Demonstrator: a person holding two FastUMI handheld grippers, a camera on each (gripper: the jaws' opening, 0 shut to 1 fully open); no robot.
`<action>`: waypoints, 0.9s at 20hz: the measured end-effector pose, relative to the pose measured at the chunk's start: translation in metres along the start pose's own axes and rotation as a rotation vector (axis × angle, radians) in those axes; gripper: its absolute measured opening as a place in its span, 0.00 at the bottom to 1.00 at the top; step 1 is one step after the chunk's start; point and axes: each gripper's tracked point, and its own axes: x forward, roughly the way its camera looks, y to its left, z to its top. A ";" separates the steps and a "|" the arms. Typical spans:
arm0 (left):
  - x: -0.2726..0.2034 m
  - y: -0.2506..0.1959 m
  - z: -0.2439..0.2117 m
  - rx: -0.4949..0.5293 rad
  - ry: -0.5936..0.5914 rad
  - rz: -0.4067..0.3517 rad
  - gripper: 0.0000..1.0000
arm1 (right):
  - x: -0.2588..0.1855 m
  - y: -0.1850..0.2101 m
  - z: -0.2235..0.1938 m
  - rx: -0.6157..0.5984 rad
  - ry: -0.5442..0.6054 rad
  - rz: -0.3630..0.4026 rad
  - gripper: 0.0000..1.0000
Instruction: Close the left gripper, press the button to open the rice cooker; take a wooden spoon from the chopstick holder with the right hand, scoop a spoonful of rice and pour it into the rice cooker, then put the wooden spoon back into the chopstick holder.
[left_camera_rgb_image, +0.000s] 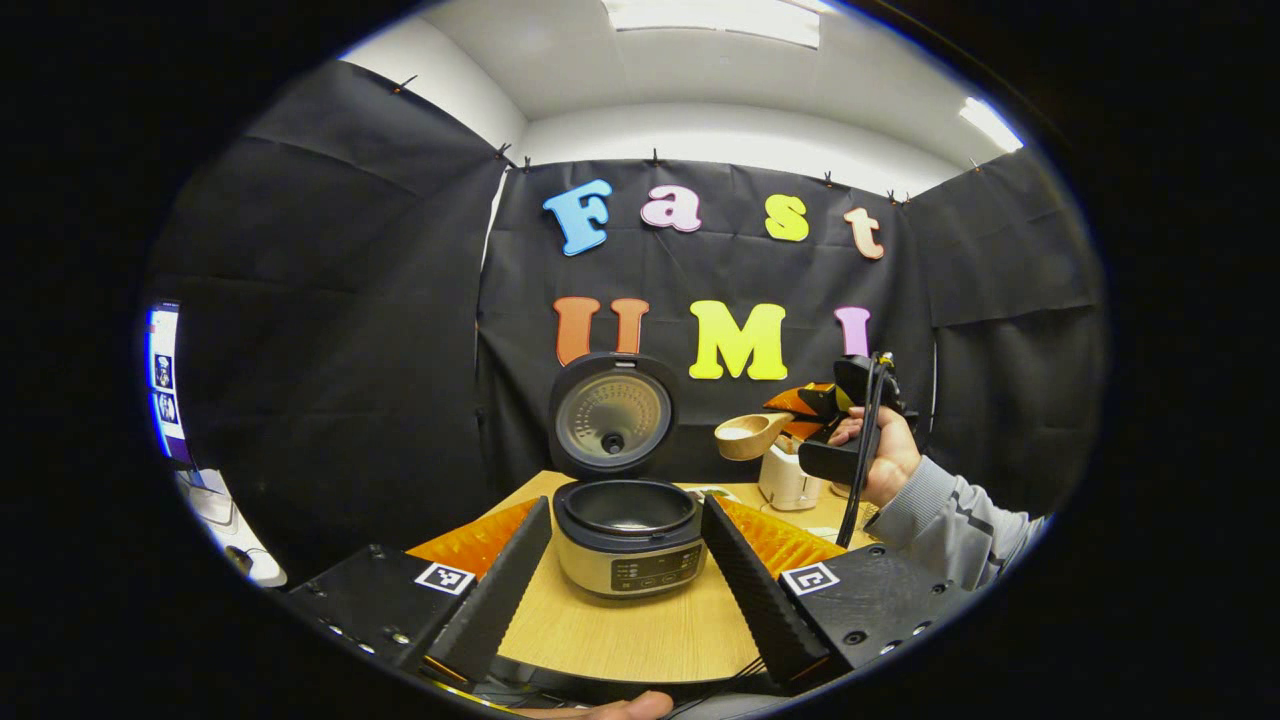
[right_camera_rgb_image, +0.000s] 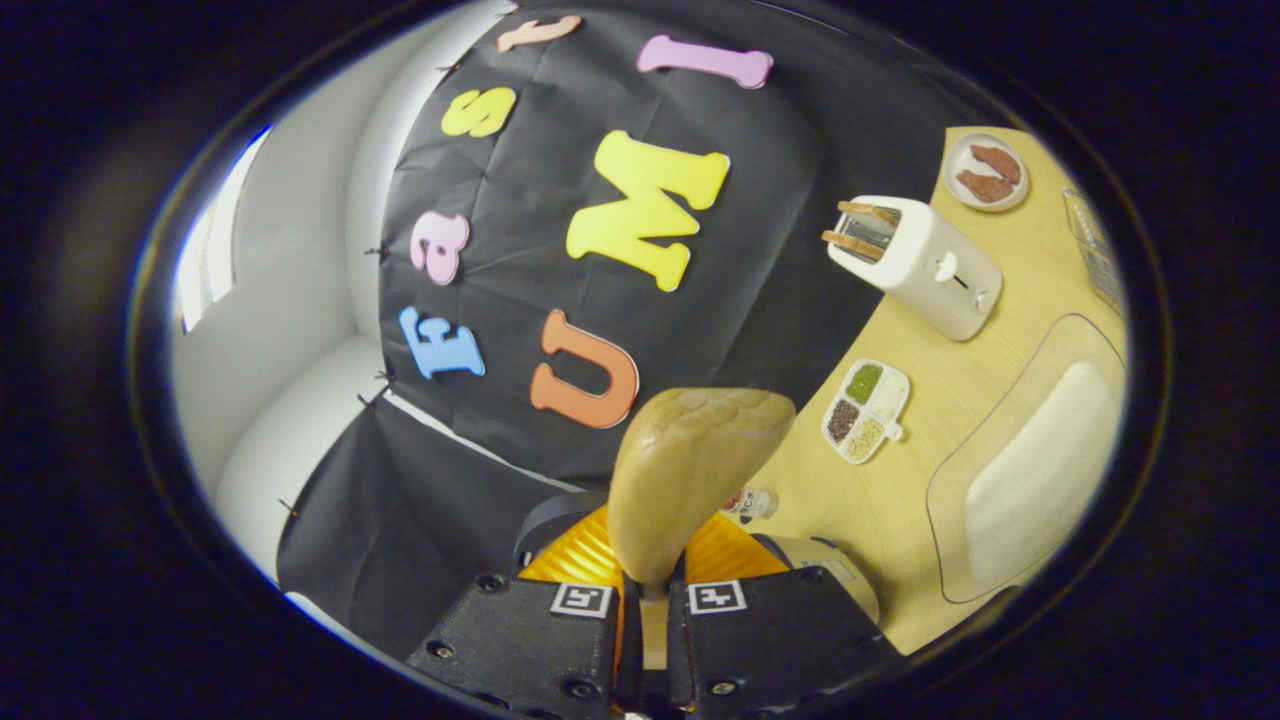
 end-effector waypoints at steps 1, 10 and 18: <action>-0.001 0.003 0.000 -0.002 -0.004 0.002 0.96 | 0.010 0.003 -0.004 -0.056 0.005 -0.017 0.14; -0.009 0.019 -0.005 0.016 0.010 0.010 0.95 | 0.059 0.020 -0.042 -0.525 0.042 -0.111 0.14; -0.003 0.020 -0.021 0.060 0.052 0.025 0.95 | 0.081 0.029 -0.069 -0.838 0.018 -0.120 0.15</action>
